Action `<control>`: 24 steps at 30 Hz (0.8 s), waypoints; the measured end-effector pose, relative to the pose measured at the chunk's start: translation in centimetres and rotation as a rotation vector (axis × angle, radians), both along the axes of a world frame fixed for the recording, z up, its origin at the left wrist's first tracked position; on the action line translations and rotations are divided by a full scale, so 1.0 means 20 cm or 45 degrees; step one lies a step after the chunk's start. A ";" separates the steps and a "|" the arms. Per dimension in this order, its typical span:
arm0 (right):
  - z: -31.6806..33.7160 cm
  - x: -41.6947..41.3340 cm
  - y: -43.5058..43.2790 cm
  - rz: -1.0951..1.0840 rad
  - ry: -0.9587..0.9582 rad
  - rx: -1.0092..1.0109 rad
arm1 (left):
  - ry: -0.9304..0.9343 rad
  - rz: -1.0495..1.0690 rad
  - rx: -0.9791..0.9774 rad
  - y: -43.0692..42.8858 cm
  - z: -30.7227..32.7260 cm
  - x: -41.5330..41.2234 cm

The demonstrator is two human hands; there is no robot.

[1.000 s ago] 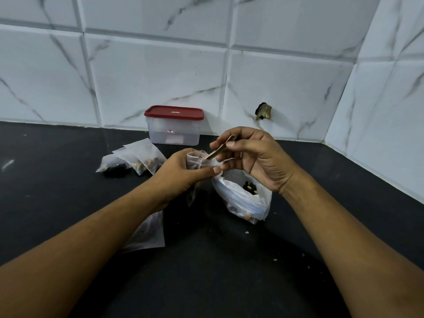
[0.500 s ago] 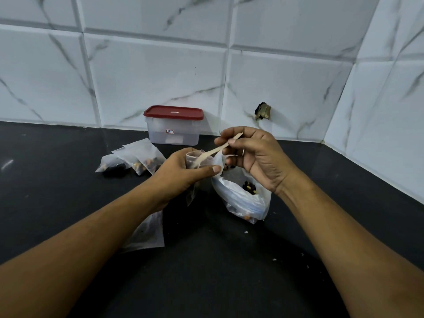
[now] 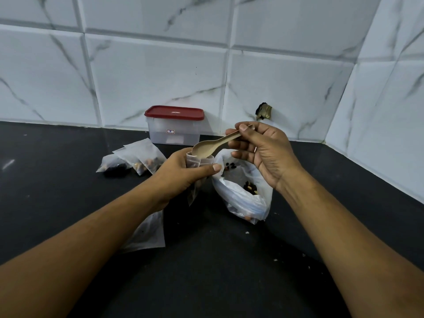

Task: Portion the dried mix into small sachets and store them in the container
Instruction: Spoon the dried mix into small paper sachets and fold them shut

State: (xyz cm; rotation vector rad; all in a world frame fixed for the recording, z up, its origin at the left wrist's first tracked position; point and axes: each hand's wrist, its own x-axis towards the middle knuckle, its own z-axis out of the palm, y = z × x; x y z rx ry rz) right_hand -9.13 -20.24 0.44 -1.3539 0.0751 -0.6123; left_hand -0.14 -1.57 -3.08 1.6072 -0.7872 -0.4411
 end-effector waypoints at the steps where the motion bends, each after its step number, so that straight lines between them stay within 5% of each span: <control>1: 0.00 0.00 -0.01 -0.037 -0.001 0.014 | 0.000 0.014 0.005 0.00 0.00 0.00; 10: -0.02 -0.03 -0.20 -0.352 0.040 -0.033 | -0.046 0.014 0.006 0.00 0.00 -0.01; 24: -0.08 -0.04 -0.31 -0.167 0.219 -0.293 | -0.065 -0.368 0.025 0.02 0.03 -0.03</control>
